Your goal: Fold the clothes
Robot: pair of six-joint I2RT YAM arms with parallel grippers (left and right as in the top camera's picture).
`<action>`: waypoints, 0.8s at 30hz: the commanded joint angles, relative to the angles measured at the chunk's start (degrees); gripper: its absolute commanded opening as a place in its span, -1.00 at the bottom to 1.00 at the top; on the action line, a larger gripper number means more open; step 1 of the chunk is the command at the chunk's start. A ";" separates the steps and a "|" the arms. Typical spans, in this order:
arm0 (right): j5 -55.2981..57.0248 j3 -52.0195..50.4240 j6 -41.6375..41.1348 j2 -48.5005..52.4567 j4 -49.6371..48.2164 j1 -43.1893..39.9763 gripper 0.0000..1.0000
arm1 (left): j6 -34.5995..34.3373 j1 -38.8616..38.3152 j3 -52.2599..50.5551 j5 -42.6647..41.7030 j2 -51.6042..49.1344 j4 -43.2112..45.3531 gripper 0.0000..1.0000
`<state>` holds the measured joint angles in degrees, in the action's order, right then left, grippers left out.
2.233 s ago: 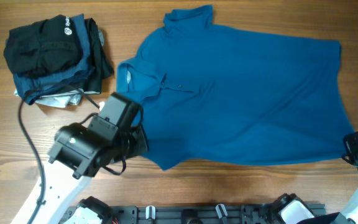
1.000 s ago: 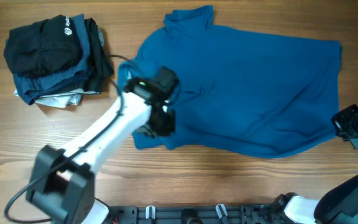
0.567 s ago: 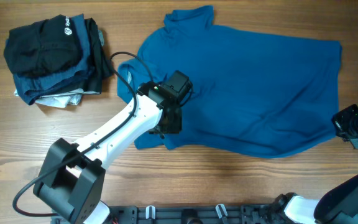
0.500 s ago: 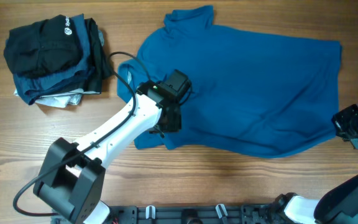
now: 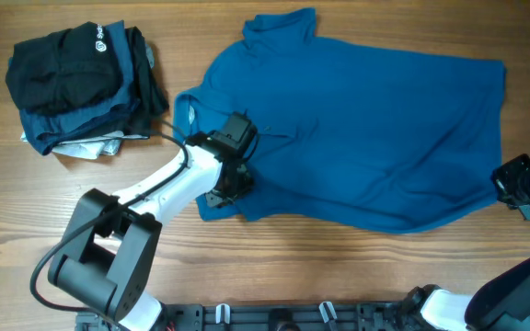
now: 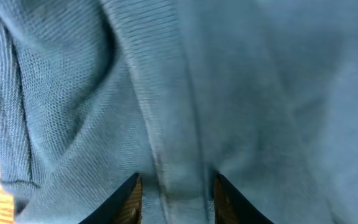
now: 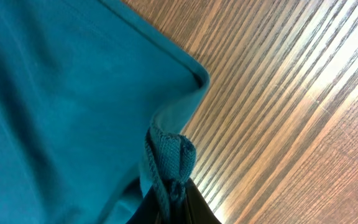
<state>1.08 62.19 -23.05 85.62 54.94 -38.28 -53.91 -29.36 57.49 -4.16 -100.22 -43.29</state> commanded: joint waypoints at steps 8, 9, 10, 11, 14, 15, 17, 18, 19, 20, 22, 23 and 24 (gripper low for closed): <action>-0.33 1.49 0.57 0.63 -0.26 0.20 -0.78 | -2.34 1.20 -1.14 -1.64 -0.39 2.82 -0.12; -0.33 1.49 0.57 0.63 -0.26 0.20 -0.78 | -2.32 1.20 -1.14 -1.62 -0.39 3.06 -0.14; -0.33 1.49 0.57 0.63 -0.26 0.20 -0.78 | -2.34 1.20 -1.14 -1.62 -0.39 3.13 -0.17; -0.33 1.49 0.57 0.63 -0.20 0.20 -0.78 | -2.32 1.20 -1.14 -1.62 -0.39 3.13 -0.26; -0.33 1.49 0.57 0.63 -0.09 0.20 -0.78 | -2.32 1.20 -1.14 -1.62 -0.39 3.13 -0.46; -0.33 1.49 0.57 0.63 -0.09 0.20 -0.78 | -2.29 1.20 -1.14 -1.60 -0.39 3.23 -0.47; -0.33 1.49 0.57 0.63 -0.09 0.20 -0.78 | -2.32 1.20 -1.14 -1.60 -0.39 3.30 -0.47; -0.33 1.49 0.57 0.63 -0.07 0.20 -0.78 | -2.29 1.20 -1.14 -1.57 -0.39 3.30 -0.56; -0.33 1.49 0.57 0.63 -0.04 0.20 -0.78 | -2.29 1.20 -1.14 -1.57 -0.39 3.32 -0.78; -0.33 1.49 0.57 0.63 -0.04 0.20 -0.78 | -2.25 1.20 -1.14 -1.60 -0.39 3.48 -0.92; -0.33 1.49 0.57 0.63 -0.07 0.20 -0.78 | -1.95 1.20 -1.14 -1.64 -0.39 3.69 -0.92; -0.28 1.49 0.59 0.63 -0.11 0.20 -0.79 | -0.50 1.22 -1.05 -1.86 -0.31 4.02 -0.93; 0.02 1.49 0.59 0.63 -0.07 0.17 -0.88 | 2.01 1.22 -0.59 -2.75 -0.13 4.09 -0.92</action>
<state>1.08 62.19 -22.85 85.62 54.98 -38.28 -55.88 -28.47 56.82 -5.50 -100.22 -39.81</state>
